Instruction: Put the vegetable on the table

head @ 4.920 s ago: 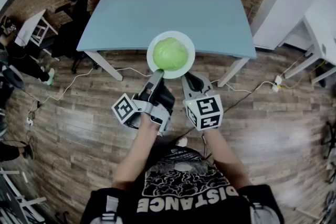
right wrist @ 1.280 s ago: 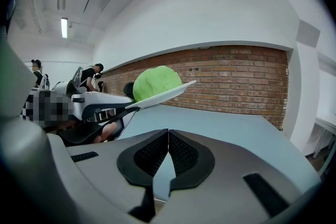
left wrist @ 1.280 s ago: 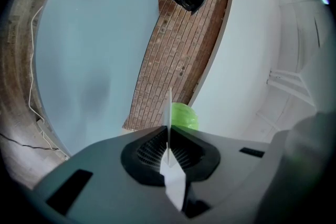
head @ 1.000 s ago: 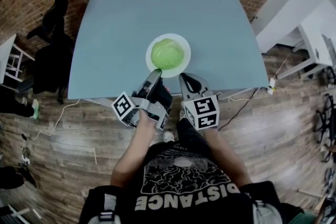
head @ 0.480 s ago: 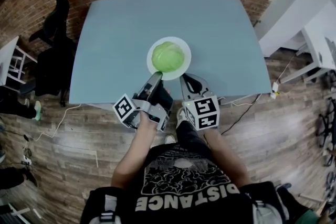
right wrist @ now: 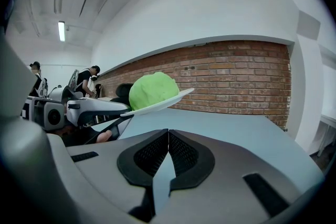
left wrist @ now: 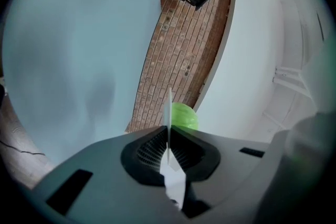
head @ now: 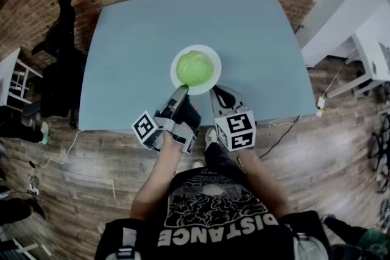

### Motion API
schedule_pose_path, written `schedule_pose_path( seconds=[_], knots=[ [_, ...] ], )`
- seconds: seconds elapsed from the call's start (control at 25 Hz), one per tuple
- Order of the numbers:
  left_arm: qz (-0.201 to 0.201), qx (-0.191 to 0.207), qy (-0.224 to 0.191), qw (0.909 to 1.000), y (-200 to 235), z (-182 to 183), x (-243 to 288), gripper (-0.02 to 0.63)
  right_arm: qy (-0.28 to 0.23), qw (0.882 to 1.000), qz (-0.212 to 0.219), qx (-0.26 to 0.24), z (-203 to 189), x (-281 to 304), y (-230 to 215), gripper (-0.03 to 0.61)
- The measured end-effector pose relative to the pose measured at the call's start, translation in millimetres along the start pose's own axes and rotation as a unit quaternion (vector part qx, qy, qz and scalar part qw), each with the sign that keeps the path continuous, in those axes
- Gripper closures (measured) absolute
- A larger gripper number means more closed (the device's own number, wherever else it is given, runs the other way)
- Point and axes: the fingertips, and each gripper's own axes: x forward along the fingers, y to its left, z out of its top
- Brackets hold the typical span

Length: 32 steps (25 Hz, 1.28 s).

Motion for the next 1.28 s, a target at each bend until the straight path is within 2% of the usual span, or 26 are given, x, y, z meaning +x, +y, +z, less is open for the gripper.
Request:
schedule_pose_path(
  seconds=[0.56, 0.88, 1.28],
  knots=[
    [0.019, 0.002, -0.005, 0.9998, 25, 14, 54, 0.595, 0.006, 1.0, 0.009, 0.012, 2, 41, -48, 0.569],
    [0.023, 0.042, -0.004, 0.9988, 40, 24, 78, 0.595, 0.012, 0.999, 0.013, 0.028, -1, 63, -73, 0.569],
    [0.04, 0.042, -0.013, 0.9983, 75, 45, 90, 0.595, 0.031, 0.999, 0.012, 0.035, -18, 82, -94, 0.569]
  ],
)
